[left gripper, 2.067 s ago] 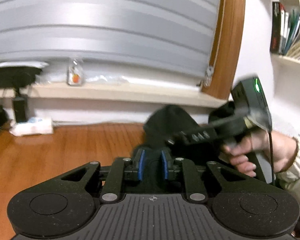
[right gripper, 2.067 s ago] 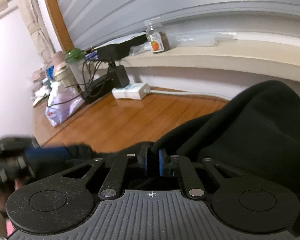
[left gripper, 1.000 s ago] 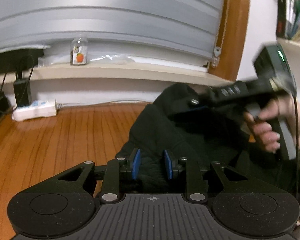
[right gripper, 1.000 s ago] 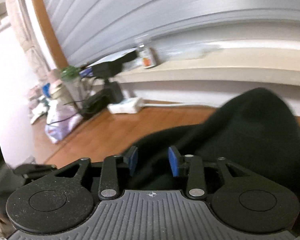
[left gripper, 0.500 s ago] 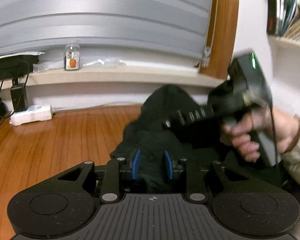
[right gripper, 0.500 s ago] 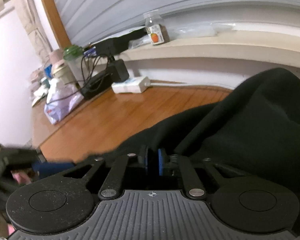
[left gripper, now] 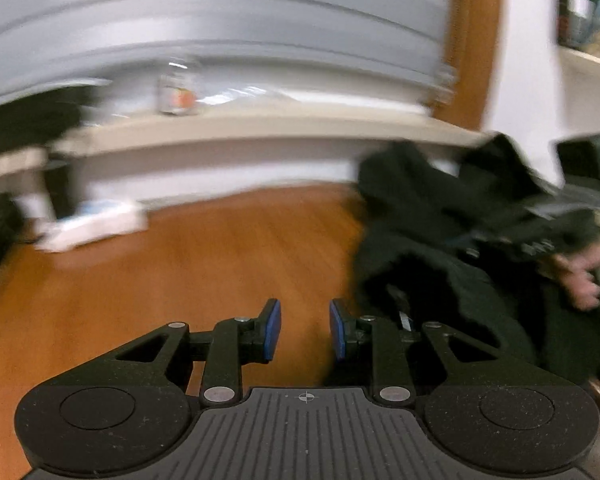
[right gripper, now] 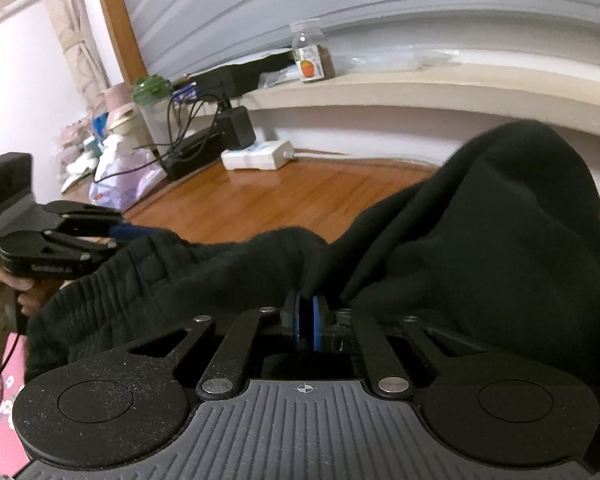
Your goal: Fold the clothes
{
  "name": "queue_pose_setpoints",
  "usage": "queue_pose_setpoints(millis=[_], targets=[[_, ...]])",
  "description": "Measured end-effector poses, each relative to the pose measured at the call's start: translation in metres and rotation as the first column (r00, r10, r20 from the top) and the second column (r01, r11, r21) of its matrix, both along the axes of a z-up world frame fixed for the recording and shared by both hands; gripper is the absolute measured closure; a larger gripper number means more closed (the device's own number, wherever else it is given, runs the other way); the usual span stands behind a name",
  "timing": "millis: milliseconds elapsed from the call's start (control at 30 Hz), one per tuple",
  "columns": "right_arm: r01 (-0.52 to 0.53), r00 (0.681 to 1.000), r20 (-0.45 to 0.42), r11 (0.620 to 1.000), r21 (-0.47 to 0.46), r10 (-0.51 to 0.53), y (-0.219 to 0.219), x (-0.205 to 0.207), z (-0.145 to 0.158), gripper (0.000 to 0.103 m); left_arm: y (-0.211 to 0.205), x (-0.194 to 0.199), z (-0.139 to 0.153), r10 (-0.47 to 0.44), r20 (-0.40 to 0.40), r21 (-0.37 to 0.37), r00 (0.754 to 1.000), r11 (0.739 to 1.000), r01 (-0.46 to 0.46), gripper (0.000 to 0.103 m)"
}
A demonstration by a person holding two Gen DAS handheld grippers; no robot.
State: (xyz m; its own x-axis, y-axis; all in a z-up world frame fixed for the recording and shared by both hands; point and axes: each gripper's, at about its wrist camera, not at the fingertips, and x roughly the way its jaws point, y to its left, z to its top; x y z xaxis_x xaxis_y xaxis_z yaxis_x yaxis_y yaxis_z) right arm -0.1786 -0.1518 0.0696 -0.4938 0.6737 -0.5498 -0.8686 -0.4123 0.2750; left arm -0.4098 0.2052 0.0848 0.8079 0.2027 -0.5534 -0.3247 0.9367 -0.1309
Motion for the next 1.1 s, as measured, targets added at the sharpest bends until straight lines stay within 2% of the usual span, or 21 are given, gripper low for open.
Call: queue_pose_setpoints(millis=[67, 133, 233, 300, 400, 467, 500, 533, 567, 633, 733, 833, 900, 967, 1033, 1067, 1100], targets=[[0.007, 1.000, -0.018, 1.000, -0.009, -0.008, -0.002, 0.006, -0.002, 0.096, -0.004, 0.006, 0.001, -0.073, 0.024, -0.039, 0.997, 0.997, 0.074, 0.075], [0.014, 0.999, -0.044, 1.000, -0.005, -0.014, -0.004, 0.011, -0.006, 0.096, -0.010, 0.014, 0.004, -0.105, 0.033, -0.039, 0.994, 0.994, 0.107, 0.073], [0.016, 0.997, -0.077, 1.000, 0.013, -0.015, -0.005, 0.015, -0.011, 0.096, -0.016, 0.026, 0.003, -0.097, 0.019, -0.036, 0.995, 0.995, 0.097, 0.059], [0.018, 0.996, -0.082, 1.000, 0.017, -0.017, -0.005, 0.015, -0.012, 0.096, -0.014, 0.031, 0.001, -0.087, 0.016, -0.060, 0.996, 0.994, 0.088, 0.057], [0.018, 0.998, -0.068, 0.999, 0.039, -0.015, -0.007, 0.012, -0.012, 0.095, -0.007, 0.039, -0.002, -0.056, 0.004, -0.083, 0.998, 0.995, 0.056, 0.048], [0.016, 0.998, -0.064, 0.999, 0.051, -0.013, -0.008, 0.011, -0.011, 0.095, -0.004, 0.043, -0.006, -0.039, 0.003, -0.089, 0.999, 0.995, 0.039, 0.048], [0.015, 0.998, -0.066, 0.998, 0.055, -0.012, -0.009, 0.011, -0.011, 0.094, -0.002, 0.045, -0.007, -0.031, 0.001, -0.096, 1.000, 0.995, 0.031, 0.051], [0.012, 0.997, -0.071, 0.998, 0.060, -0.008, -0.009, 0.011, -0.011, 0.093, 0.001, 0.046, -0.008, -0.019, 0.004, -0.103, 1.000, 0.994, 0.019, 0.064], [0.008, 0.997, -0.081, 0.998, 0.062, -0.003, -0.009, 0.012, -0.011, 0.092, 0.004, 0.047, -0.009, -0.005, 0.008, -0.110, 1.000, 0.994, 0.006, 0.072], [0.002, 0.995, -0.103, 0.997, 0.078, 0.006, -0.011, 0.015, -0.009, 0.092, 0.010, 0.050, -0.010, 0.023, 0.015, -0.125, 1.000, 0.992, -0.021, 0.097], [-0.010, 0.989, -0.144, 0.992, 0.126, 0.028, -0.018, 0.021, -0.005, 0.092, 0.012, 0.047, -0.005, 0.094, 0.041, -0.078, 0.995, 0.993, -0.091, 0.098], [0.001, 0.988, -0.151, 0.985, 0.172, 0.025, -0.024, 0.028, 0.003, 0.092, 0.010, 0.037, 0.013, 0.184, 0.116, 0.010, 0.976, 0.982, -0.187, 0.099], [0.019, 0.989, -0.146, 0.982, 0.187, 0.009, -0.026, 0.034, 0.008, 0.092, 0.014, 0.026, 0.034, 0.265, 0.204, 0.057, 0.942, 0.958, -0.281, 0.099], [0.039, 0.991, -0.131, 0.982, 0.185, -0.014, -0.025, 0.039, 0.010, 0.092, 0.023, 0.014, 0.059, 0.341, 0.293, 0.090, 0.893, 0.920, -0.380, 0.099], [0.058, 0.992, -0.121, 0.981, 0.184, -0.036, -0.023, 0.045, 0.012, 0.092, 0.040, 0.006, 0.086, 0.375, 0.338, 0.119, 0.863, 0.893, -0.434, 0.099], [0.065, 0.992, -0.119, 0.981, 0.183, -0.043, -0.022, 0.048, 0.013, 0.092, 0.048, 0.006, 0.096, 0.383, 0.339, 0.157, 0.859, 0.878, -0.453, 0.099], [0.066, 0.990, -0.133, 0.981, 0.183, -0.041, -0.021, 0.051, 0.014, 0.088, 0.059, 0.012, 0.103, 0.380, 0.320, 0.217, 0.868, 0.862, -0.457, 0.099]])
